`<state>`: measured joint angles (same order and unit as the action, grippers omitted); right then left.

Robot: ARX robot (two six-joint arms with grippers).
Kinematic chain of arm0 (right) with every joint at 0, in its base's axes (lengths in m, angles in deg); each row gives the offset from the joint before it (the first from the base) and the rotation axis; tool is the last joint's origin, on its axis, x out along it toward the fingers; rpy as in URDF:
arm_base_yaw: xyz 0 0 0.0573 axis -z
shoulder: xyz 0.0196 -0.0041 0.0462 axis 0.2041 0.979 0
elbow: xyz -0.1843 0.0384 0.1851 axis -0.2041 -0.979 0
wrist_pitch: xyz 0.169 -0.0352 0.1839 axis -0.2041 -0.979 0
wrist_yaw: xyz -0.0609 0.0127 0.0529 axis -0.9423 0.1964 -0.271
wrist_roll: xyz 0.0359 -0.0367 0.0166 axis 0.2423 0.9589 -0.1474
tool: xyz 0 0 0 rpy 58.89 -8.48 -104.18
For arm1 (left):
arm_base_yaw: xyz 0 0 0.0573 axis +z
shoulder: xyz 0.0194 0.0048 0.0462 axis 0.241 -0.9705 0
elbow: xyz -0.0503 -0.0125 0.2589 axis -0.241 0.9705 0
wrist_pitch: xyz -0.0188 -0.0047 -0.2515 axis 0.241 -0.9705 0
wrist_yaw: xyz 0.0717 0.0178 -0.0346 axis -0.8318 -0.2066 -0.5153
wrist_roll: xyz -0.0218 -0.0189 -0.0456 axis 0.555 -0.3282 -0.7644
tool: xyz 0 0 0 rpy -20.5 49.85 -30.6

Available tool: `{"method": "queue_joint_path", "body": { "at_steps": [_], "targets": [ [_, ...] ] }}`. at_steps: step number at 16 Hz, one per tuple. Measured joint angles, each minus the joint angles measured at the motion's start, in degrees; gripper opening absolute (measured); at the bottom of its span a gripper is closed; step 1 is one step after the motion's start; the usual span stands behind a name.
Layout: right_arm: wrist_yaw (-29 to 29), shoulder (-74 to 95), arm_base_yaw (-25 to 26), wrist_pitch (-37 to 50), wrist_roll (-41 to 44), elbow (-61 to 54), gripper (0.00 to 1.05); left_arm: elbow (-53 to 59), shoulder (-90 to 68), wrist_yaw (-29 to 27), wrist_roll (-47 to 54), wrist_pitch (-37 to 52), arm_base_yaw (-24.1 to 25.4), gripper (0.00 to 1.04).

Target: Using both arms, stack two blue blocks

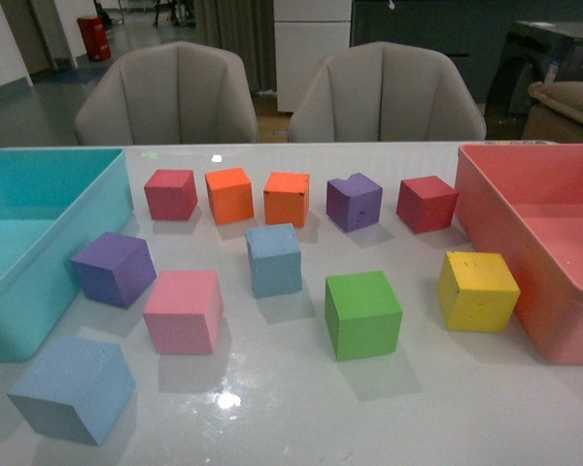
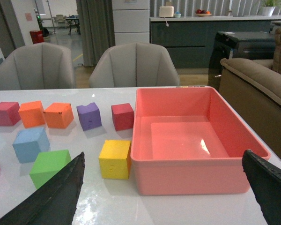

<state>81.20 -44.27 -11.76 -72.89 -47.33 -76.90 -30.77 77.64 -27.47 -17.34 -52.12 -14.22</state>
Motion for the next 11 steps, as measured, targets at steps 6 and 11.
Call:
{"method": "queue_joint_path", "body": {
  "at_steps": [6, 11],
  "targets": [
    [0.0, 0.0, 0.0, 0.0, 0.0, 0.0, 0.98, -12.3, -26.2, -1.9, -6.0, 1.0, -3.9, 0.98],
    [0.0, 0.0, 0.0, 0.0, 0.0, 0.0, 0.98, -18.2, -65.5, 1.1, 1.2, 22.8, -6.3, 0.98]
  ]
}}
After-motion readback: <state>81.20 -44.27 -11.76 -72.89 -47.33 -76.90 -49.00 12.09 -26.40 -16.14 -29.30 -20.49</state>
